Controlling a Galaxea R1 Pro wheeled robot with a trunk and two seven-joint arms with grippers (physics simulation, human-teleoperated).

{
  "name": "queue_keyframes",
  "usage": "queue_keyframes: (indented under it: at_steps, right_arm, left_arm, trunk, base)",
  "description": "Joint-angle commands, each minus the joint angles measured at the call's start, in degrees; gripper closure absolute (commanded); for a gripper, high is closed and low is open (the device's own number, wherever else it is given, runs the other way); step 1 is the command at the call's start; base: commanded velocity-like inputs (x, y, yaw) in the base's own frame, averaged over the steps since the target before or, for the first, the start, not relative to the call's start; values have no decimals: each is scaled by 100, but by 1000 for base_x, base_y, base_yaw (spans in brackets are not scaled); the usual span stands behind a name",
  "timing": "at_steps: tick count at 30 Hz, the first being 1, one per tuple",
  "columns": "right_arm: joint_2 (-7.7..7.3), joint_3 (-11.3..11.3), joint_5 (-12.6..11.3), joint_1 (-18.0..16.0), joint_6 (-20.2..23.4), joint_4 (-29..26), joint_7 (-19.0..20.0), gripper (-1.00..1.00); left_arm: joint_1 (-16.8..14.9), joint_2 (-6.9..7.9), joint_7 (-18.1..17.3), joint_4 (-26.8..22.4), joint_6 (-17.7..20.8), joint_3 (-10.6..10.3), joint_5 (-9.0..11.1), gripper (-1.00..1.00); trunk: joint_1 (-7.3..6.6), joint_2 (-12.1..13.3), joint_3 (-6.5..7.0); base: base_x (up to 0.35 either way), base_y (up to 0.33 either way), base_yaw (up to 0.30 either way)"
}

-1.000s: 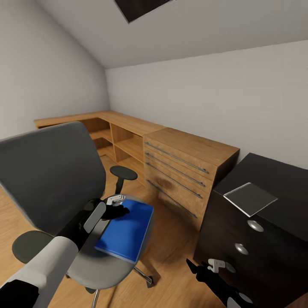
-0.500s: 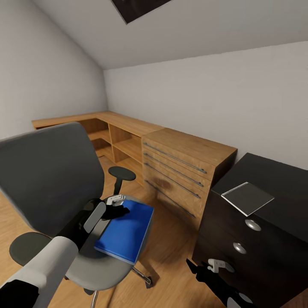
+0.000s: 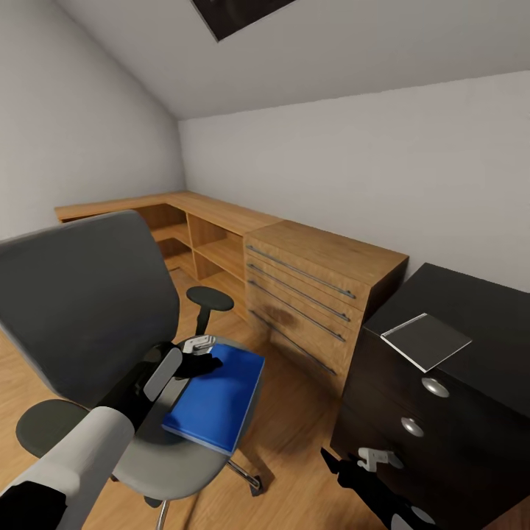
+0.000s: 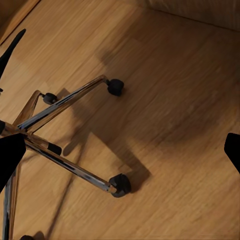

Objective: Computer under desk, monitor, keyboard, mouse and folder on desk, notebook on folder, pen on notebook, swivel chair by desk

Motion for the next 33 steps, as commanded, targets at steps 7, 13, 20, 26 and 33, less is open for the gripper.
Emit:
queue_keyframes:
  at_steps: [7,13,20,26,33]
  right_arm:
    - [23,40,-60,-5,-27,13,11,-100]
    - [27,40,-60,-5,-27,14,10,-100]
    - [28,39,-60,-5,-27,14,10,-100]
    - [28,39,-60,-6,-27,14,10,-100]
    - [28,39,-60,-5,-27,14,10,-100]
  left_arm:
    - [-4,7,53,-7,7,-26,60,-100]
    - [-4,7,53,-1,7,-26,60,-100]
    - [-4,7,53,2,7,-26,60,-100]
    - [-4,7,53,2,4,-26,60,-100]
    - [-4,7,53,2,2,-26,60,-100]
  trunk:
    - [-1,-2,-5]
    - [-1,-2,-5]
    - [-1,-2,-5]
    - [-1,-2,-5]
    - [-1,-2,-5]
  base:
    - [-36,-34,0]
    - [-59,-89,0]
    - [-6,-9,0]
    - [-3,-18,0]
    - [-5,-35,0]
